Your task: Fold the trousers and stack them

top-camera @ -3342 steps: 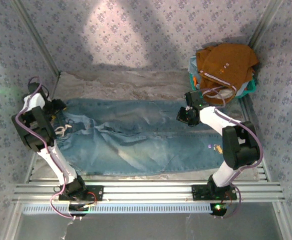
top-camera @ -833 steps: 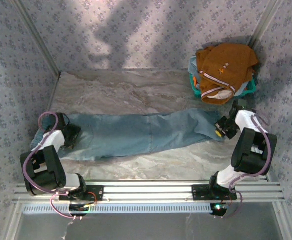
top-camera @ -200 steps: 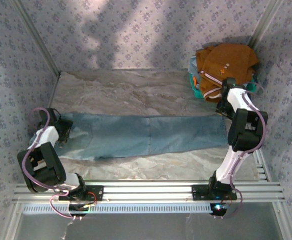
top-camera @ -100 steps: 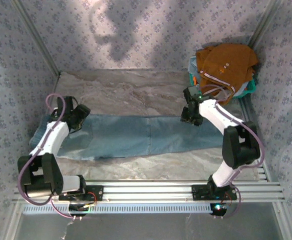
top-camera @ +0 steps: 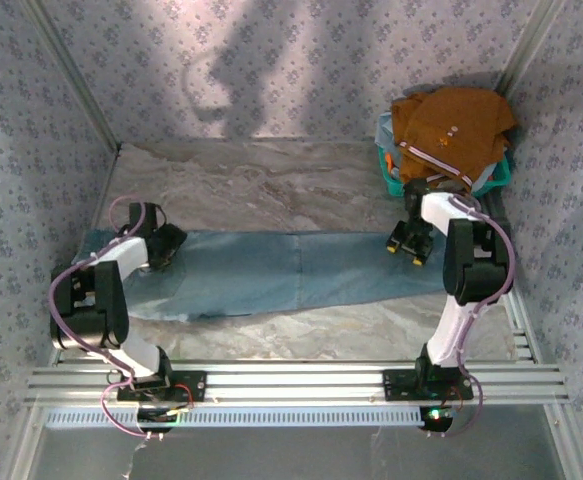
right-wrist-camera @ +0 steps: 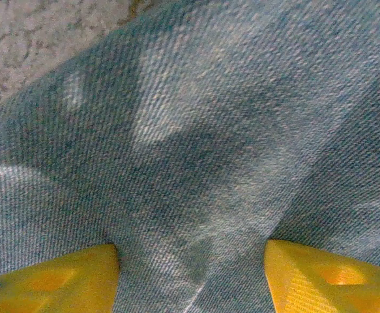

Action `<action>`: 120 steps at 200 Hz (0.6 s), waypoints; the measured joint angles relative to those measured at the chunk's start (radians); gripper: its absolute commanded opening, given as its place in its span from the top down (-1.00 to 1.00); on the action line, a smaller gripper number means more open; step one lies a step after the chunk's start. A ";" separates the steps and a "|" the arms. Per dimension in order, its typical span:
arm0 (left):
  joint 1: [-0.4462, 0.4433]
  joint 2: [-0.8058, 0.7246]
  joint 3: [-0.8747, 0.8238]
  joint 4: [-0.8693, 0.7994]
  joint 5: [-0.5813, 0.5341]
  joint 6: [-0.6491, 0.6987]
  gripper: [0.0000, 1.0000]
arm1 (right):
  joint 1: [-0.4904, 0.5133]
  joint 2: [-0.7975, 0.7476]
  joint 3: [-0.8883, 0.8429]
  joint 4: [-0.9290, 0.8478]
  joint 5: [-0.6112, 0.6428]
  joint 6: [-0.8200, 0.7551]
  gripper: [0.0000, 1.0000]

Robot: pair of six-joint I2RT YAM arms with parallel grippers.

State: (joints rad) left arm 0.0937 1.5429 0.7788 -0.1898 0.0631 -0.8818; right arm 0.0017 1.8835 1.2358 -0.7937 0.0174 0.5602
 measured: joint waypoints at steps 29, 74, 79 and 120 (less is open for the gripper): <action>0.063 -0.011 -0.012 0.005 0.018 0.007 -0.49 | -0.072 -0.037 -0.043 0.029 -0.054 -0.001 -0.26; 0.081 -0.012 -0.011 0.007 0.072 0.028 -0.55 | -0.165 -0.191 -0.104 0.028 -0.037 -0.021 -0.54; 0.080 -0.013 -0.010 0.007 0.079 0.034 -0.56 | -0.172 -0.224 -0.111 0.026 -0.039 -0.020 -0.58; 0.024 -0.076 -0.002 -0.040 0.113 0.070 -0.64 | -0.325 -0.426 -0.190 0.031 -0.065 -0.026 -0.97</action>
State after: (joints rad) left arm 0.1181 1.4673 0.7769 -0.2302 0.1764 -0.8120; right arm -0.3233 1.4570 1.0454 -0.7628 -0.0475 0.5339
